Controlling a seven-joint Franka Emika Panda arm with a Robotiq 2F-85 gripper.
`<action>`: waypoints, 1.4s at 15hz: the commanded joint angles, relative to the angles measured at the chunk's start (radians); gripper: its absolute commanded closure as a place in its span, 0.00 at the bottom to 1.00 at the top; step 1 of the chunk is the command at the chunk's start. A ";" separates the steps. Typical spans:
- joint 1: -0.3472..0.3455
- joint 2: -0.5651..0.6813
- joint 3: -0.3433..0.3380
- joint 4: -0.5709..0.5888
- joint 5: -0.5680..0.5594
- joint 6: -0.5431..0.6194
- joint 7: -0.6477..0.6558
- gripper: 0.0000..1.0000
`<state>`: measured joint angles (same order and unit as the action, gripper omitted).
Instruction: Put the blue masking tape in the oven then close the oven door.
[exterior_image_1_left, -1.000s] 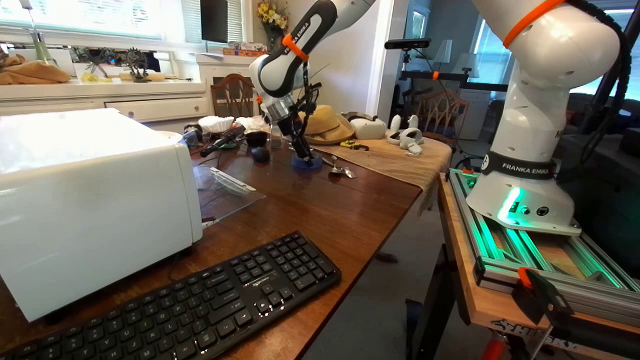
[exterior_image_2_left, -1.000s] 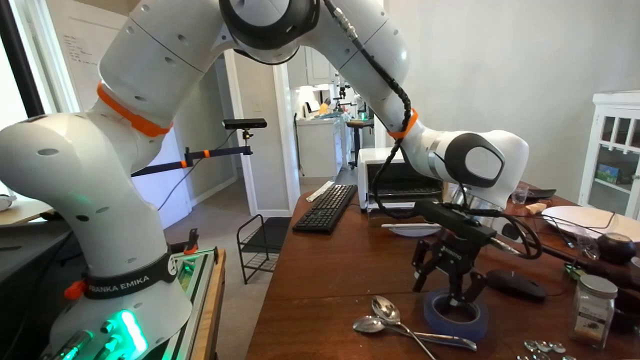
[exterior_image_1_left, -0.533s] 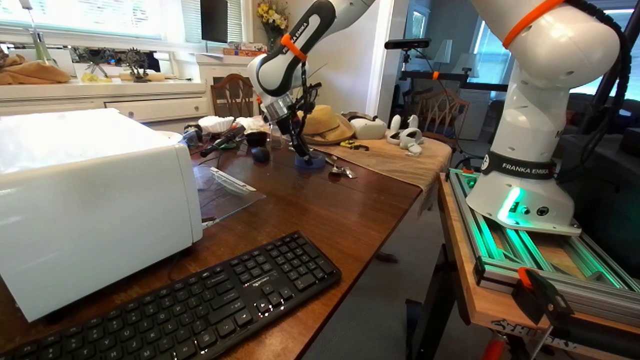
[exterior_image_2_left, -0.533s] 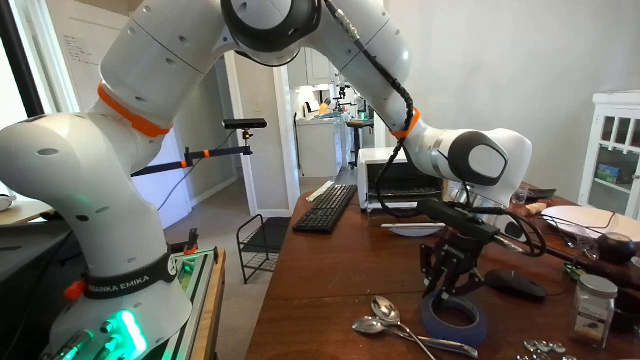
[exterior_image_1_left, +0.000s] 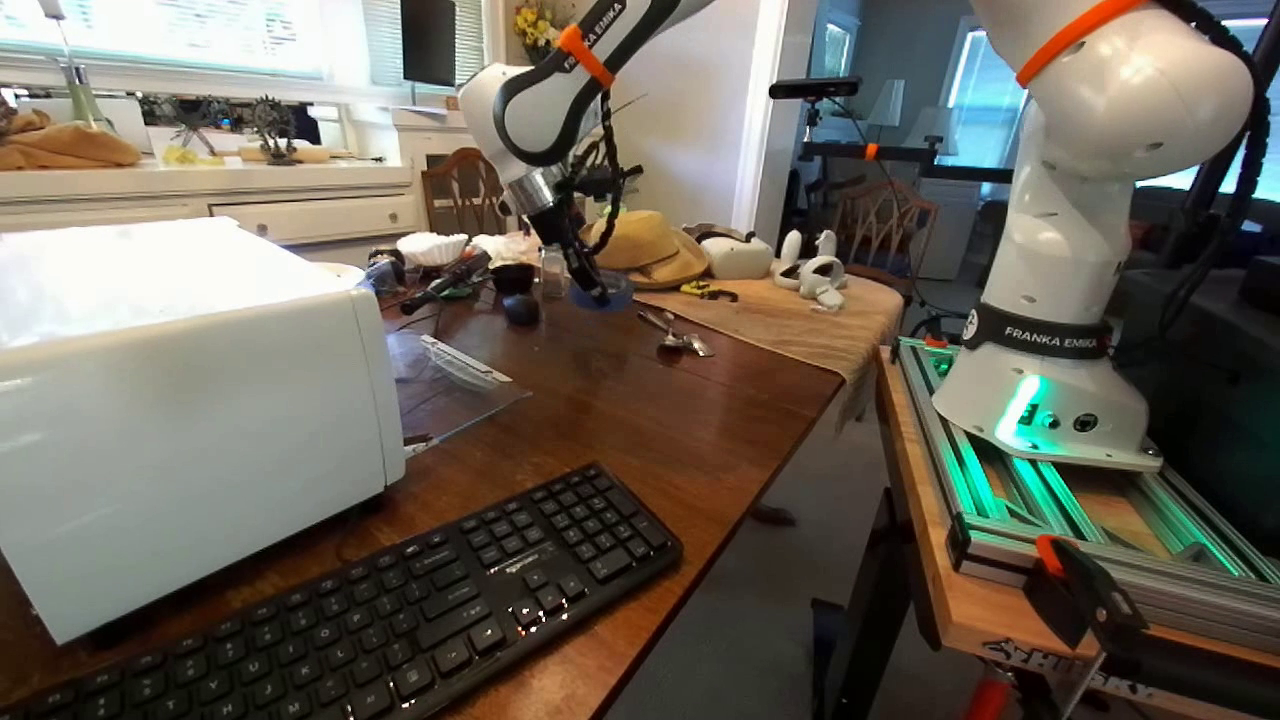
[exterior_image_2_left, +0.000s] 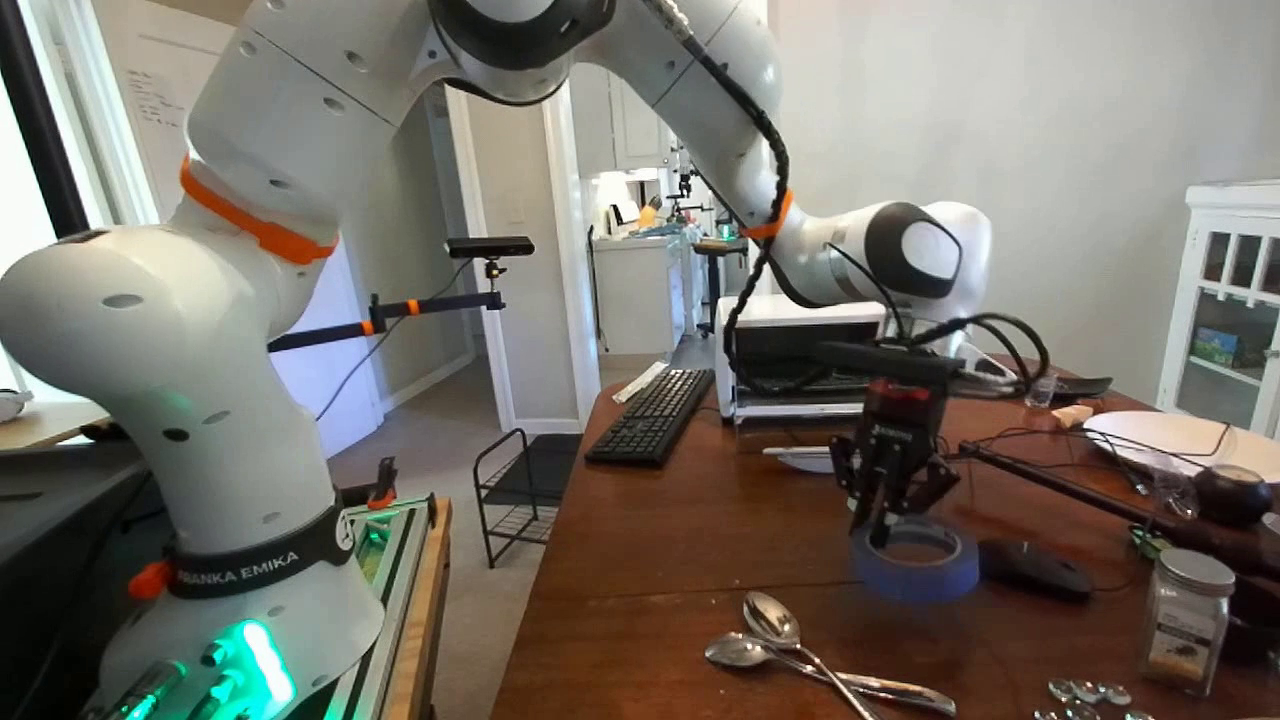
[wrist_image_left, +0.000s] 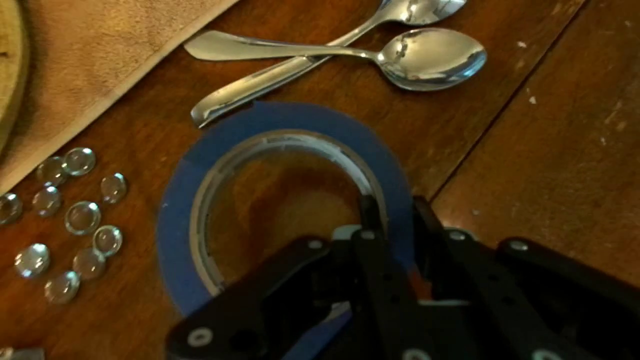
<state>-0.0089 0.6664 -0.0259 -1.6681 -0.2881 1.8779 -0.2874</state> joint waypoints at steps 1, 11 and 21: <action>0.114 -0.125 0.011 -0.100 -0.144 -0.026 0.066 0.95; 0.121 -0.247 0.097 -0.166 -0.236 -0.043 -0.211 0.80; 0.147 -0.187 0.105 -0.066 -0.330 -0.044 -0.286 0.95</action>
<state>0.1227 0.4290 0.0636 -1.8288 -0.5347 1.8431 -0.5046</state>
